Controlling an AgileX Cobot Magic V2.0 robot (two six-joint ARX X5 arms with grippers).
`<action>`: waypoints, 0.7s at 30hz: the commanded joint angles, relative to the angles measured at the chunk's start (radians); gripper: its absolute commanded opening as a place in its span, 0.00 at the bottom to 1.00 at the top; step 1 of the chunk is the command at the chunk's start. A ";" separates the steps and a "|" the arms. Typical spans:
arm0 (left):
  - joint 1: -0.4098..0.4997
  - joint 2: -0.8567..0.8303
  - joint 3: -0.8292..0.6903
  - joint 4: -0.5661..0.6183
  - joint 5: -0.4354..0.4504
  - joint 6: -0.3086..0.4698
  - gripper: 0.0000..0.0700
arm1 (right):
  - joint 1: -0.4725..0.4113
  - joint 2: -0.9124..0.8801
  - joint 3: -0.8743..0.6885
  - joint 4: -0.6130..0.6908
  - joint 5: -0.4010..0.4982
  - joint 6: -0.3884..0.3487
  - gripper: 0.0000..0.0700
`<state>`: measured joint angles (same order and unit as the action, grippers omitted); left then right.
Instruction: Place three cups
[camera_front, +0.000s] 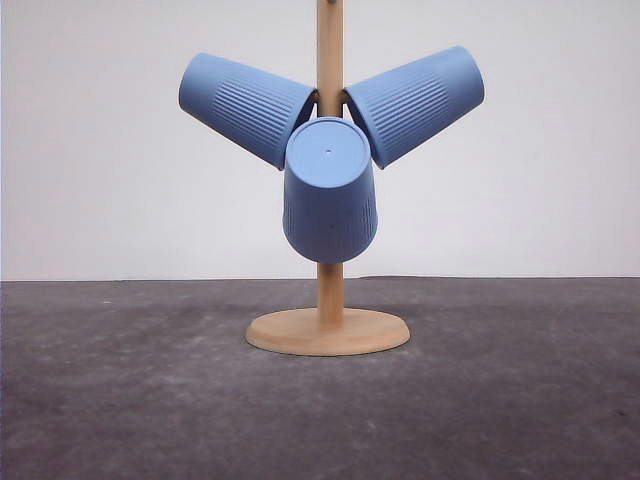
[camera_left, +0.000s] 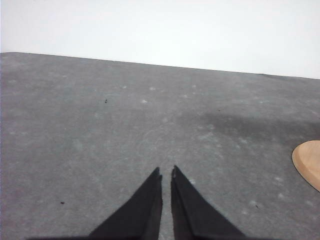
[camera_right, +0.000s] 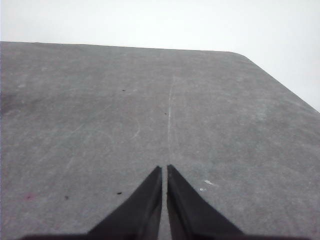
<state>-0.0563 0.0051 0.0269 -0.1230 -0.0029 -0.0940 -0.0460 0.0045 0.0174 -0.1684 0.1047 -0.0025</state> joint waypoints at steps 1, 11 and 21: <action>-0.001 -0.001 -0.014 0.012 -0.001 0.000 0.02 | 0.002 -0.001 -0.005 0.011 0.001 0.011 0.02; -0.001 -0.001 -0.014 0.012 -0.001 0.000 0.02 | 0.002 -0.001 -0.005 0.011 0.001 0.011 0.02; -0.001 -0.001 -0.014 0.012 -0.001 0.000 0.02 | 0.002 -0.001 -0.005 0.011 0.001 0.011 0.02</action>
<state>-0.0563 0.0051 0.0269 -0.1233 -0.0029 -0.0940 -0.0460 0.0045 0.0174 -0.1684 0.1047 -0.0025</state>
